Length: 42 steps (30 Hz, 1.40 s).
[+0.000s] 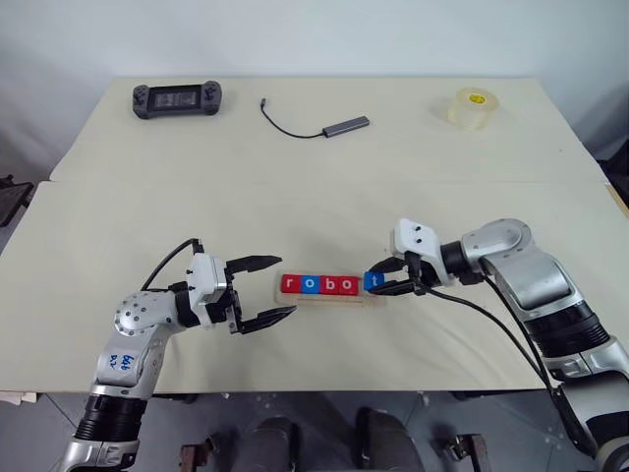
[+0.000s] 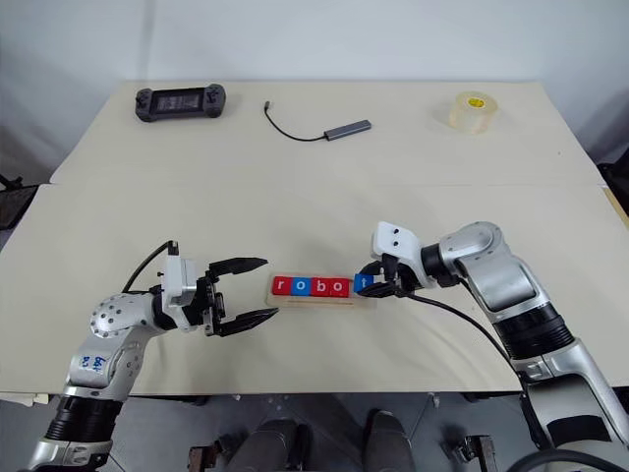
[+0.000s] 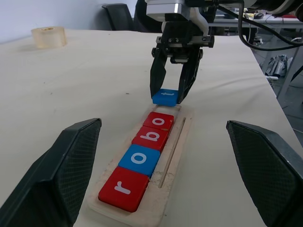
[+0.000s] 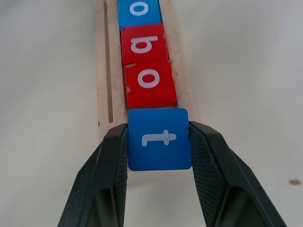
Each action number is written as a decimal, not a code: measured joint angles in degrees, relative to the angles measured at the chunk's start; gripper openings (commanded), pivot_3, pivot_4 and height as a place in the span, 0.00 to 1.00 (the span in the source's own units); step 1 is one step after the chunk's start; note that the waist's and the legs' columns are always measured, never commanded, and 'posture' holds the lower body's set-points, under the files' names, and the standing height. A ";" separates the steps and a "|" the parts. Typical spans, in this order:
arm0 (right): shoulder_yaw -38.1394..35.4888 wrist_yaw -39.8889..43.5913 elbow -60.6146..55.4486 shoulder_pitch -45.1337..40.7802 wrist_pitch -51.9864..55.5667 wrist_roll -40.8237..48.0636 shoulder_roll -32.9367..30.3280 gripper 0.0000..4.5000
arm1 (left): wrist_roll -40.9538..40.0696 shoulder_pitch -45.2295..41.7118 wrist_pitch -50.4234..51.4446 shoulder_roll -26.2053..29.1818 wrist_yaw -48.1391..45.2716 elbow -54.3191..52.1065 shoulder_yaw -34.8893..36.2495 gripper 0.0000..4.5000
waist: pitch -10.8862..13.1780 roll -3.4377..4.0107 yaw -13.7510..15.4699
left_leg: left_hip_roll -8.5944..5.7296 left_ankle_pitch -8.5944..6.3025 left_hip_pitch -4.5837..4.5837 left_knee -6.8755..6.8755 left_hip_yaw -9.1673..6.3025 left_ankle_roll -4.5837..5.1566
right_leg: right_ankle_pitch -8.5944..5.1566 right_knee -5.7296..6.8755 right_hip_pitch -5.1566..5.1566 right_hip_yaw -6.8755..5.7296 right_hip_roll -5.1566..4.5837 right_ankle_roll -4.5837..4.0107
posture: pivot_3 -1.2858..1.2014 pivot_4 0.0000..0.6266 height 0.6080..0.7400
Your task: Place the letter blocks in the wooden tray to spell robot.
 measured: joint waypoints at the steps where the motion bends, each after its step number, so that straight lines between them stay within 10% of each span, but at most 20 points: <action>1: 0.45 -0.11 0.00 0.01 0.36 0.01 0.21 0.54 | 0.00 0.00 -0.03 0.00 0.18 0.00 0.00 1.00 | 0.00 0.00 -0.09 | 0.00 0.00 0.00 0.00 0.00 0.00 | 0.00 0.01 0.00 0.00 0.00 0.00 | 0.52 0.24 1.00; 5: 0.57 -1.81 -0.50 0.02 1.04 0.07 0.67 0.84 | 0.00 0.00 -0.05 0.00 0.52 0.01 0.00 1.00 | 0.00 0.00 -0.08 | 0.00 0.00 0.00 0.00 0.00 0.00 | 0.00 0.01 -0.01 0.00 0.00 0.00 | 0.52 0.24 1.00; 10: -2.85 -2.47 -3.96 1.97 2.52 1.57 -2.02 0.84 | 0.02 0.02 -0.11 0.00 0.81 0.16 -0.05 1.00 | 0.00 0.00 0.25 | -0.01 0.00 -0.02 0.00 -0.01 0.00 | 0.00 0.00 -0.01 -0.01 -0.01 0.00 | 0.52 0.24 1.00; 22: -5.79 -4.30 -5.43 7.60 2.73 2.75 -4.92 0.01 | 0.02 0.02 -0.15 0.11 0.74 1.19 -0.06 1.00 | 0.00 0.00 -0.09 | 0.03 0.00 0.02 0.00 0.05 0.00 | 0.00 0.01 -0.01 0.03 0.02 0.00 | 0.52 0.24 1.00; 36: -4.50 -6.64 -8.14 7.20 3.88 2.83 -2.49 0.01 | 0.02 -0.22 -0.14 0.71 0.47 1.39 -0.10 1.00 | 0.00 0.00 0.10 | 0.02 0.00 0.01 0.00 0.02 0.00 | 0.00 0.01 -0.01 0.02 0.01 0.00 | 0.52 0.24 1.00; 42: -14.16 -5.98 -11.14 17.10 -0.89 5.77 -7.59 0.35 | -0.01 -0.41 -0.10 3.12 -0.75 2.71 1.09 1.00 | 0.00 -0.01 1.15 | 0.00 0.00 0.00 -0.03 0.04 0.00 | 0.00 -0.04 0.00 0.01 0.01 0.00 | 0.52 0.24 1.00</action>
